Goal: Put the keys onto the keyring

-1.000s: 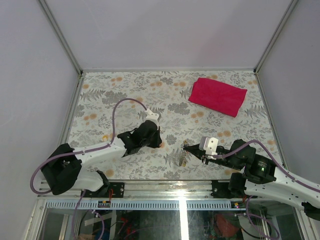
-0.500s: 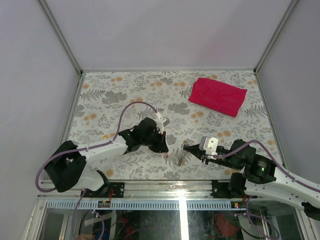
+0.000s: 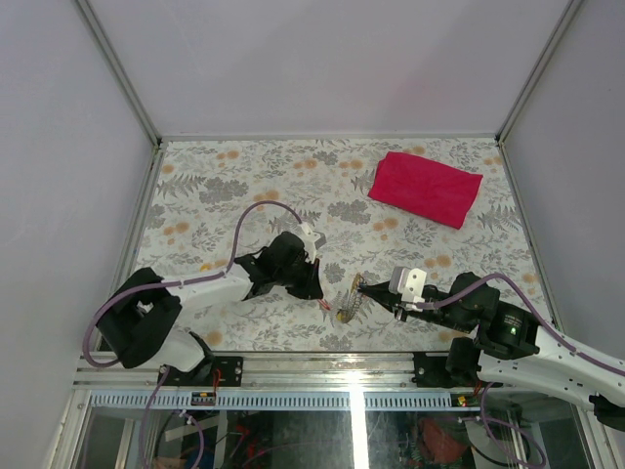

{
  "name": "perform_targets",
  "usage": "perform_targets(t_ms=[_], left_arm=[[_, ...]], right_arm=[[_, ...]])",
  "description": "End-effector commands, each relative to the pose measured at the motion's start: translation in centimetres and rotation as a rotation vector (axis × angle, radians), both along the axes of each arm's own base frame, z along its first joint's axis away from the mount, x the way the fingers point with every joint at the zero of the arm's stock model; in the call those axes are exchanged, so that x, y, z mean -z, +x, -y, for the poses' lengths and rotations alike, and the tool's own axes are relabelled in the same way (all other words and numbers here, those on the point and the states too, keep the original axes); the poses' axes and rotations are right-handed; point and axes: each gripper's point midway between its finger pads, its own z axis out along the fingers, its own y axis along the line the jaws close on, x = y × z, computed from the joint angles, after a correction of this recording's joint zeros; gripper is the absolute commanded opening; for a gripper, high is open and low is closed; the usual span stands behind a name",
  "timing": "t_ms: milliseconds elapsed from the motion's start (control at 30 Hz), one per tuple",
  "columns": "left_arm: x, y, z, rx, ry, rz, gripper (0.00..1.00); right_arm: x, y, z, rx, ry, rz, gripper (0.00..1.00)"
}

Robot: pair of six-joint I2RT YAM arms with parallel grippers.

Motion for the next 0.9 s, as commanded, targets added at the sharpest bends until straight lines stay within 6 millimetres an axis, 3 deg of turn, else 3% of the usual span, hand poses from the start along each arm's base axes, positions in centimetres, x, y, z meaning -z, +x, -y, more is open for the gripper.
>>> perform_targets(t_ms=[0, 600, 867], left_arm=[[0.2, 1.8, 0.5, -0.047, -0.012, 0.051, 0.05], [-1.3, 3.7, -1.5, -0.192, 0.034, 0.149, 0.27], [-0.8, 2.4, -1.2, -0.144, 0.150, 0.205, 0.45]], right_arm=[[-2.2, 0.1, -0.1, 0.009, 0.076, 0.023, 0.00], [-2.0, 0.1, -0.1, 0.008, 0.077, 0.021, 0.00], [-2.0, 0.0, -0.1, 0.006, 0.077, 0.019, 0.00]])
